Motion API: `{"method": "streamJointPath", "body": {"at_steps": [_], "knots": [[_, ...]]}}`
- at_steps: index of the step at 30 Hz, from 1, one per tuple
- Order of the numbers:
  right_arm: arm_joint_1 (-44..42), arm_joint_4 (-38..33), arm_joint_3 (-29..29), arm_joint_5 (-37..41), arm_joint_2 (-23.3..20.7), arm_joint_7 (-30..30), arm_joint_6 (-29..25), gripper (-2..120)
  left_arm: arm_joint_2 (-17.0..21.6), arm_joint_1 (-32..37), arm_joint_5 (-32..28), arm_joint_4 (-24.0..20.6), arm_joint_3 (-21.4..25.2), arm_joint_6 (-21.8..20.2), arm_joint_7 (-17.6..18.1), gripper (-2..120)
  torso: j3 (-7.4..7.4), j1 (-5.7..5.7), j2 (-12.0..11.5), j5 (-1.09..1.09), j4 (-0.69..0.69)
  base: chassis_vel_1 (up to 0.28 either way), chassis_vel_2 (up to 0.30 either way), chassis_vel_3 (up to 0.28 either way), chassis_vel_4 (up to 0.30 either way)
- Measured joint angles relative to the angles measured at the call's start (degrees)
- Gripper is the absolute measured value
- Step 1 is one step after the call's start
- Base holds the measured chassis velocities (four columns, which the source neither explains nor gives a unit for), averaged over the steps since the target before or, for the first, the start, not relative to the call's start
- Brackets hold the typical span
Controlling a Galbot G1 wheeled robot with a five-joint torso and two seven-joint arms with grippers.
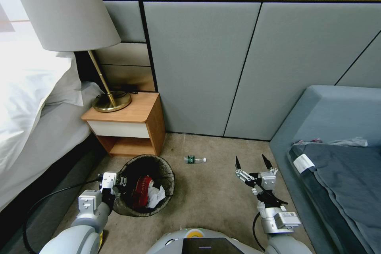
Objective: Pick up the trash bin, then pick up the garbage from the floor and place it into the trash bin.
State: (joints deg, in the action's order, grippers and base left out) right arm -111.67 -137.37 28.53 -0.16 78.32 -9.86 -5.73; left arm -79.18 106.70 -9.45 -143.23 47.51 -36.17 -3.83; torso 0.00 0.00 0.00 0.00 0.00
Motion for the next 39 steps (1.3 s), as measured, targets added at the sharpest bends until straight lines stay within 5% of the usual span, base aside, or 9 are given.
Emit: {"method": "streamJointPath", "body": {"at_steps": [39], "knots": [[2.93,1.05,-0.86,1.93,-1.95,0.04,3.51,100,-0.15,0.37,-1.7,0.0,-0.11,-0.51,0.75,6,0.0,0.0,0.0,0.0,0.0,-0.066,0.069,0.067,-0.068]]}}
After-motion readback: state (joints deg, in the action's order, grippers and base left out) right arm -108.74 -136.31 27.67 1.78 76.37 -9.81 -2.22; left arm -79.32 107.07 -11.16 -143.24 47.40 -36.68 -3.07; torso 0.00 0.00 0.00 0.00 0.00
